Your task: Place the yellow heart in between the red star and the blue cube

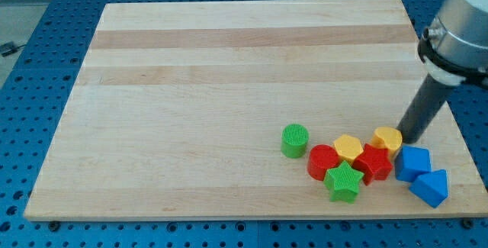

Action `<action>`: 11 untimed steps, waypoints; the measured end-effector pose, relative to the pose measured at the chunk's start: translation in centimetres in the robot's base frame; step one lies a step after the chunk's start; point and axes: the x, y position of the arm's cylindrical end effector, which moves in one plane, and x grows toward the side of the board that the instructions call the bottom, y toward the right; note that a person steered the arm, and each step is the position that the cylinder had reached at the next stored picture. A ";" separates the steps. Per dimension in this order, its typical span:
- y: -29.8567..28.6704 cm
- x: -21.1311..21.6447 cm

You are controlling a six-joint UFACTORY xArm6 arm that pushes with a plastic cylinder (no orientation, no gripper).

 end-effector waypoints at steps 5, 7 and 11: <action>-2.9 1.2; -2.9 1.3; -2.9 2.2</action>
